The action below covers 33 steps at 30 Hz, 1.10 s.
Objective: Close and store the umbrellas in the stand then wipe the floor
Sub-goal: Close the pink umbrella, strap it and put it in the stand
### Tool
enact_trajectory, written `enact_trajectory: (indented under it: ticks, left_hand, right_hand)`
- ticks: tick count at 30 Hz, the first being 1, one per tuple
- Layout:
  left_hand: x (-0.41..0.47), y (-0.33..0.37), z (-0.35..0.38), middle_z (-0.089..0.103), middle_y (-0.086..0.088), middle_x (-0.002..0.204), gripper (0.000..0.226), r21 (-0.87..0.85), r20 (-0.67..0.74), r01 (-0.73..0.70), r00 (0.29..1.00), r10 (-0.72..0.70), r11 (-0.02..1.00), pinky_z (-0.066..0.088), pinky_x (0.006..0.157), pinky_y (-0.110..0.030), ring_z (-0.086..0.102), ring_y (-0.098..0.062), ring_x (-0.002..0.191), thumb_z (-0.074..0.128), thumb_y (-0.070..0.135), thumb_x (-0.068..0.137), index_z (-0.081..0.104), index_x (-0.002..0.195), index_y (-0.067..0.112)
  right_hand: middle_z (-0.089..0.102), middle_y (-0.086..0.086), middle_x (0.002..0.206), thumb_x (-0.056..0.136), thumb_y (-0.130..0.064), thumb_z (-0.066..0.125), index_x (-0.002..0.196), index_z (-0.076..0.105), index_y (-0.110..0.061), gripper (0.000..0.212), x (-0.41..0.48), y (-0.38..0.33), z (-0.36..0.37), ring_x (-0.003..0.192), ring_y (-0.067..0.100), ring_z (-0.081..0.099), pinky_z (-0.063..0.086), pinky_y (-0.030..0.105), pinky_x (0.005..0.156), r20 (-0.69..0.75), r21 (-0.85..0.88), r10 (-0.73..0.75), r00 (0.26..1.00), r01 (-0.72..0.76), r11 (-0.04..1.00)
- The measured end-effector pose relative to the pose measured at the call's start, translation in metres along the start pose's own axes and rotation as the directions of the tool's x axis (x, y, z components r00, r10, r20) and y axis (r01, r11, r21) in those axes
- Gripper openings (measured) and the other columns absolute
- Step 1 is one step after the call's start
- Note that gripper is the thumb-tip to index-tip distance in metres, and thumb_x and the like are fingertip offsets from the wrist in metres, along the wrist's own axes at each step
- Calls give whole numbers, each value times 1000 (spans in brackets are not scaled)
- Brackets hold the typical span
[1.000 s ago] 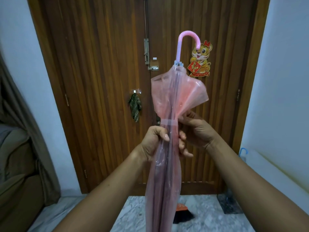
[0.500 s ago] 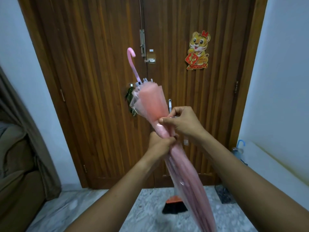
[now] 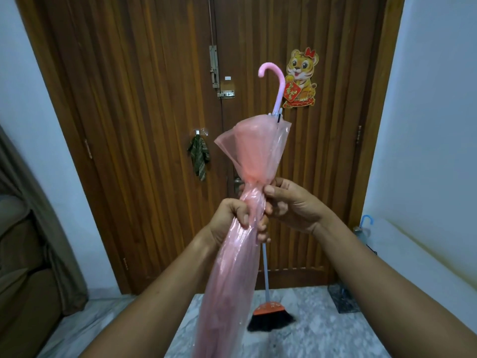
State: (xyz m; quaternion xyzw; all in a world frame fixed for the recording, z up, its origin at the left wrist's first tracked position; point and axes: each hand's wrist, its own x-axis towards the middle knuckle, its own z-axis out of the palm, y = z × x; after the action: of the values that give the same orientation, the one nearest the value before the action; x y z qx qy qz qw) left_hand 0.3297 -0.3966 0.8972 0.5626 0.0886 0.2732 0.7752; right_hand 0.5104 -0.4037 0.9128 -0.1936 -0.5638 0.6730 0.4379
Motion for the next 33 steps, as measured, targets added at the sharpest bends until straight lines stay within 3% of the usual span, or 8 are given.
enact_trajectory:
  ticks: [4,10,13,16,20,23,29,33]
  left_hand:
    - [2,7,-10,68,-25,97,41,282,-203,-20,976,80,959,55,87,-51,69,-36,84,57,14,74,62,107,-10]
    - [8,-15,2,69,4,117,60,683,-473,159,840,267,713,55,97,-40,66,-13,111,81,30,72,58,128,27]
    - [15,-25,1,74,-3,99,50,614,-656,191,663,361,766,61,80,-49,72,-22,94,76,31,61,67,109,25]
    - [11,-20,0,73,-11,97,33,550,-695,152,629,349,821,60,82,-48,70,-25,90,63,9,71,68,102,22]
    - [0,-13,2,57,-11,67,17,555,-654,93,663,364,827,47,53,-29,55,-21,61,56,-8,74,63,80,7]
    - [-4,-6,3,42,-1,50,16,380,-579,-23,774,257,925,38,44,-27,40,-16,43,50,-3,56,49,67,8]
    - [-7,1,2,47,0,51,23,-95,28,42,999,-40,995,48,54,-28,49,-14,41,57,4,52,51,74,8]
    - [-8,8,7,64,-12,66,31,67,-68,78,995,-74,995,56,70,-35,64,-26,63,50,3,65,63,93,-4]
  right_hand:
    - [68,8,71,85,-14,75,82,60,-6,17,4,-2,7,53,14,62,53,23,52,-203,-166,-154,967,121,979]
    - [70,13,73,77,-16,85,70,65,-6,23,24,11,23,66,15,68,57,31,61,-557,-666,-475,682,-25,745]
    - [74,9,75,76,-23,87,73,71,-6,23,24,6,33,63,13,71,55,29,53,-520,-678,-403,753,-76,732]
    - [78,4,81,80,-22,83,83,79,-8,15,18,-7,33,74,12,76,62,32,73,-434,-703,-343,833,-75,707]
    - [76,-5,72,81,-30,82,80,80,-15,16,9,-12,28,64,2,72,59,22,64,-415,-799,-389,823,-124,589]
    - [75,3,74,82,-26,81,86,77,-1,26,3,-14,24,64,6,71,51,14,55,-435,-699,-332,837,-82,710]
    - [58,34,109,88,-18,72,115,57,1,37,-3,-10,14,92,34,61,56,36,82,-218,-249,-80,973,23,968]
    - [72,12,87,94,-6,60,108,55,0,16,-6,-10,21,68,17,67,58,24,62,-186,-125,-152,971,130,984]
